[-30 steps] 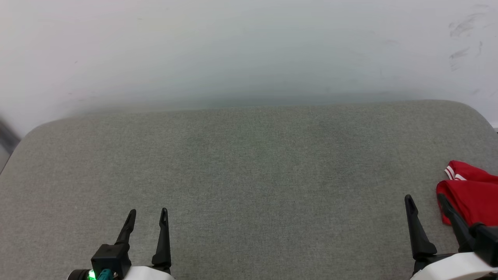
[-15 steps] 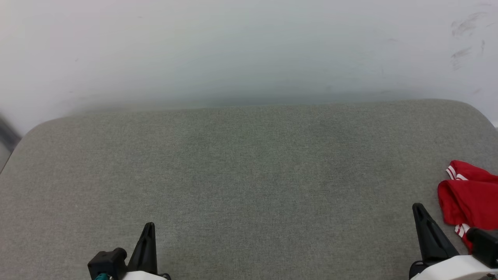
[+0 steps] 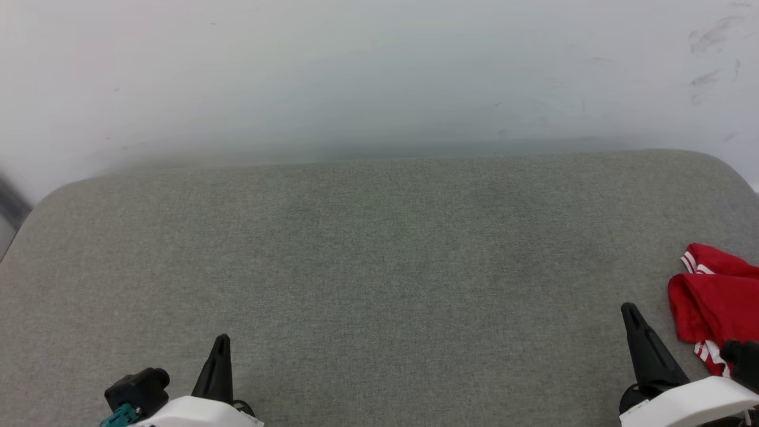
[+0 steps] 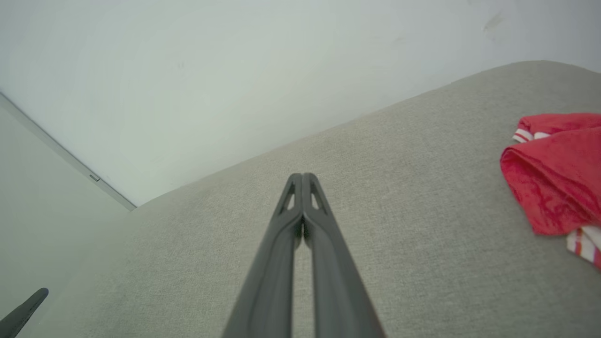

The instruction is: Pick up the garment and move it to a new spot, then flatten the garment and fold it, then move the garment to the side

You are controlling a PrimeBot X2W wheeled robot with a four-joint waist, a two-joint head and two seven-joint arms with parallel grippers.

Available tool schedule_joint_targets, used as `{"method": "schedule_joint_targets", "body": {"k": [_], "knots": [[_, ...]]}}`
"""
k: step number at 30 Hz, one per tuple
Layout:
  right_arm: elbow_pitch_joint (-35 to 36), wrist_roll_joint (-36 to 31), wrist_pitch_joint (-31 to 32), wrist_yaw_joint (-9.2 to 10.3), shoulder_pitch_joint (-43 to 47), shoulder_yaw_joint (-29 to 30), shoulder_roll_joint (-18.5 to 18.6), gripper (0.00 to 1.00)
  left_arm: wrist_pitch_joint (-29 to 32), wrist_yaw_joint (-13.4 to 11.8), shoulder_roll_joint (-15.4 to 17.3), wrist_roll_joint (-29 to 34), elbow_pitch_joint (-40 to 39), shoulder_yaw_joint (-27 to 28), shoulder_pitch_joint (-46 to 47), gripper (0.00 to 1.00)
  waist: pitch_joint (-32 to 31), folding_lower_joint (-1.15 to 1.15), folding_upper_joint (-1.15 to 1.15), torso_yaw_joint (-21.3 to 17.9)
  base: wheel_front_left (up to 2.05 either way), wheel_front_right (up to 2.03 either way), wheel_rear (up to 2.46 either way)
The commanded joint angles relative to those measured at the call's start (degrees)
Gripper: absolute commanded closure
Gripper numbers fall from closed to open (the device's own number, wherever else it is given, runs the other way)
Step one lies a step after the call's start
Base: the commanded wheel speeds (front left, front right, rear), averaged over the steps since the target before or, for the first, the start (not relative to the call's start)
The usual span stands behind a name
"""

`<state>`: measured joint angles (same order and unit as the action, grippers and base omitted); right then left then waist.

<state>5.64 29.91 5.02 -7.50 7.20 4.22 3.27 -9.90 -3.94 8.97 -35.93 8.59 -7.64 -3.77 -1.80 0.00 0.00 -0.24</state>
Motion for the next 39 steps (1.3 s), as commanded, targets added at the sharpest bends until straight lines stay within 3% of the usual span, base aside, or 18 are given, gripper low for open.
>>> {"method": "schedule_joint_targets", "body": {"k": [1,39], "knots": [[-0.01,2.65,-0.34,0.00,-1.79,-0.02,0.52,1.00,0.47,0.56,0.11,-2.33,-0.45,0.74,1.99,1.00,0.03,0.00,0.00,0.00,0.00,0.00,0.00],[-9.22,31.63,-0.25,0.01,-7.48,0.21,0.82,1.00,7.51,5.77,-2.34,-28.43,2.19,6.48,6.02,1.00,0.73,0.00,0.00,0.09,0.00,0.00,0.00]]}}
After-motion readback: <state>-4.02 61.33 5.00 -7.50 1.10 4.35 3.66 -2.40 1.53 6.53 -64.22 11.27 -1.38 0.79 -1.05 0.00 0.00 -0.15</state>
